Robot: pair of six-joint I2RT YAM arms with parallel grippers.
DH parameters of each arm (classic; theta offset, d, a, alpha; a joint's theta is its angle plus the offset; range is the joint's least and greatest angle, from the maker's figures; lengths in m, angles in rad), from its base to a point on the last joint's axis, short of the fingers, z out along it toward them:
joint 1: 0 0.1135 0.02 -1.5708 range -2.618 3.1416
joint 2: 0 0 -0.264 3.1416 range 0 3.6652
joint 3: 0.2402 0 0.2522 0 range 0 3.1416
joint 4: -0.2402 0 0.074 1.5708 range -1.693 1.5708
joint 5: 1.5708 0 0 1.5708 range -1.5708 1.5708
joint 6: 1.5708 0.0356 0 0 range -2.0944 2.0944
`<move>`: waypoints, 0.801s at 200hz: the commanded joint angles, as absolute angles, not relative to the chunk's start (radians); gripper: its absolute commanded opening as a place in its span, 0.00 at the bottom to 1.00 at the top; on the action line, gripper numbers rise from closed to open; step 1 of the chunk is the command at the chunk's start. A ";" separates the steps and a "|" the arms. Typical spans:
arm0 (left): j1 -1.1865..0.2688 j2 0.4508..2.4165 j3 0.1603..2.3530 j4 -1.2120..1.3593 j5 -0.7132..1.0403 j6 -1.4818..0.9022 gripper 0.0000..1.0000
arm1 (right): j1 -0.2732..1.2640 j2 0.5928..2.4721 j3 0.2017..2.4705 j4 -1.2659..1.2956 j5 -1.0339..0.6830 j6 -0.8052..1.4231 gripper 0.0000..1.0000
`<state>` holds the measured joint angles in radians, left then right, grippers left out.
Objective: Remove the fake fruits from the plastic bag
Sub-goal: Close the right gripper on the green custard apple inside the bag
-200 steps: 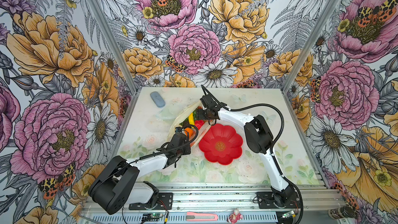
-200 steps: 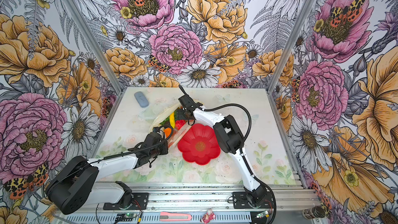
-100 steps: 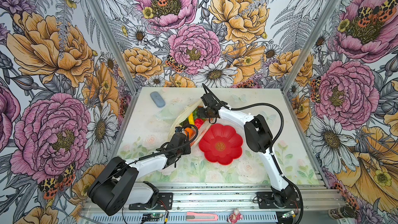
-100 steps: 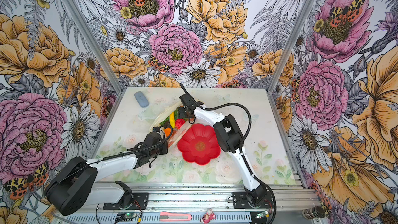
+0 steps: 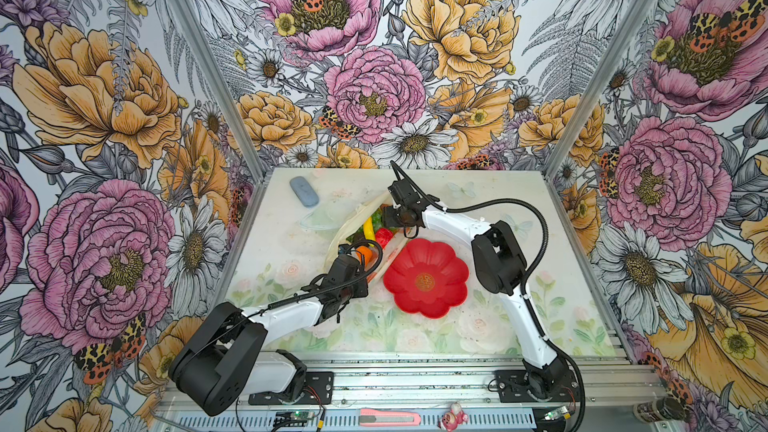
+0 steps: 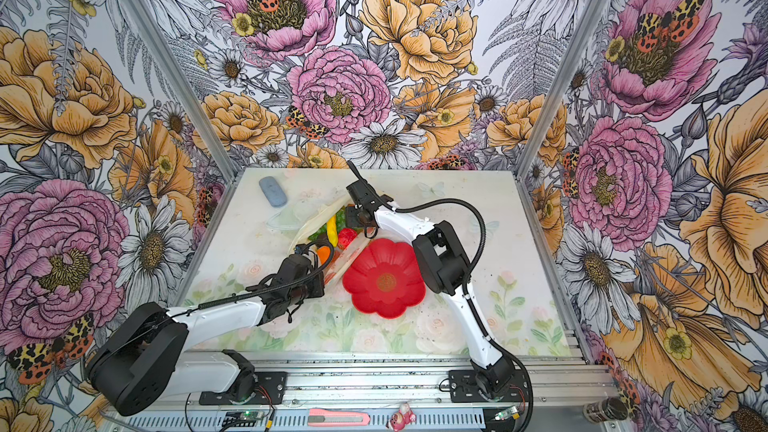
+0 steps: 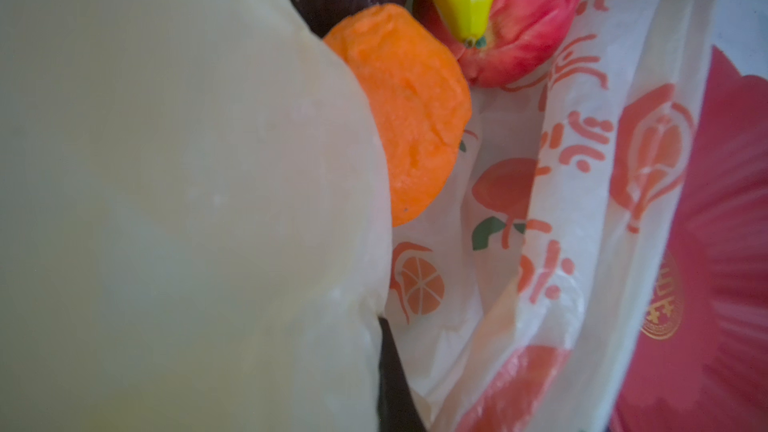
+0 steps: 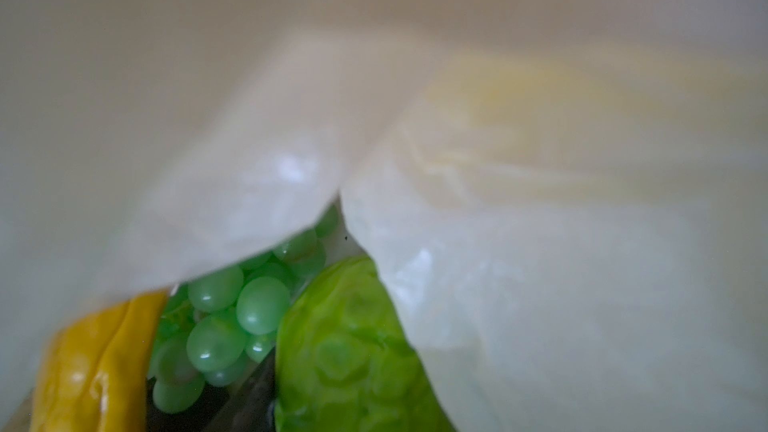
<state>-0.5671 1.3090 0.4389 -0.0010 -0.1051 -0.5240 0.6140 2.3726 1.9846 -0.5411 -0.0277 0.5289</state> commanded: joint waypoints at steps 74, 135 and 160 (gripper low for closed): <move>-0.558 1.326 0.468 0.005 -0.111 -0.510 0.00 | 0.623 2.192 1.891 -0.523 -0.065 0.504 0.57; -0.552 1.314 0.466 -0.009 -0.114 -0.515 0.00 | 0.638 2.027 1.755 -0.516 -0.114 0.500 0.57; -0.549 1.308 0.467 -0.009 -0.115 -0.520 0.00 | 0.649 1.950 1.674 -0.515 -0.132 0.500 0.56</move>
